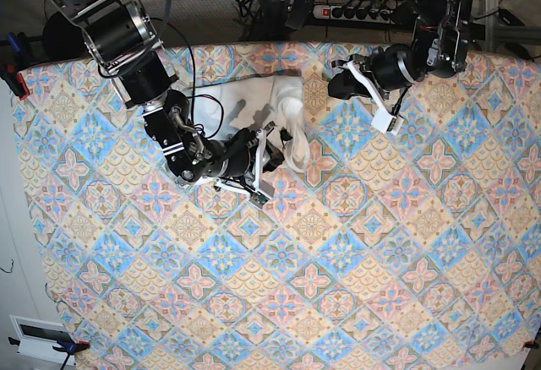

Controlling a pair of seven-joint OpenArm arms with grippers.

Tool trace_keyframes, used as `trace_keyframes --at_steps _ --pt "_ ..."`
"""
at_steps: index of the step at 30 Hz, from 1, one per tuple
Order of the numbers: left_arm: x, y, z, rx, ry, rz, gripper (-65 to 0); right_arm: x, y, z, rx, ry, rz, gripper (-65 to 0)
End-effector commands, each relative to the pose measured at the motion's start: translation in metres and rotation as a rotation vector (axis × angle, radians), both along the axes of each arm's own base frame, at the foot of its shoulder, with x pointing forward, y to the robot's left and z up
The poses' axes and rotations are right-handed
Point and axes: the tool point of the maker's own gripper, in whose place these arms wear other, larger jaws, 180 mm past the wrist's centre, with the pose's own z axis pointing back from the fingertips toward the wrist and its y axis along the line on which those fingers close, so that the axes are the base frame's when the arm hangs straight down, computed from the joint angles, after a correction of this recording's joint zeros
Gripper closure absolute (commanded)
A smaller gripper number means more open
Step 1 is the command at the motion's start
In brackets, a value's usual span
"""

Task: Fold the T-shirt properly
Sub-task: 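Fold the other strip end over with the left gripper toward the right gripper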

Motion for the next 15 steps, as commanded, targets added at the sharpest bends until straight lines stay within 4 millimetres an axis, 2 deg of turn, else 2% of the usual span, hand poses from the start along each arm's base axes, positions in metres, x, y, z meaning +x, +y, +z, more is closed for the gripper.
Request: trace_keyframes --at_steps 1,4,6,8,12,15 --pt "0.003 -0.007 0.007 -0.021 -0.022 -0.015 0.0 0.017 0.007 0.023 0.052 -0.061 -0.005 -7.2" --pt "-0.003 -0.023 0.007 -0.051 -0.012 -0.039 0.0 0.041 0.009 0.065 0.120 -0.172 -0.039 -7.4" --pt "-0.004 -0.029 0.007 -0.060 -0.013 -0.042 0.0 0.052 0.005 0.084 0.145 -0.223 -0.063 -7.4" --pt "-0.005 -0.037 0.006 -0.059 -0.016 -0.050 0.0 0.054 -0.008 0.087 0.126 -0.231 -0.084 -7.4" --pt "-0.011 -0.056 0.002 -0.048 -0.017 -0.088 0.0 0.063 -0.024 0.099 0.123 -0.257 -0.130 -7.3" --pt "-0.013 -0.072 0.001 -0.028 -0.030 -0.130 0.0 0.072 -0.050 0.098 0.098 -0.262 -0.178 -7.2"
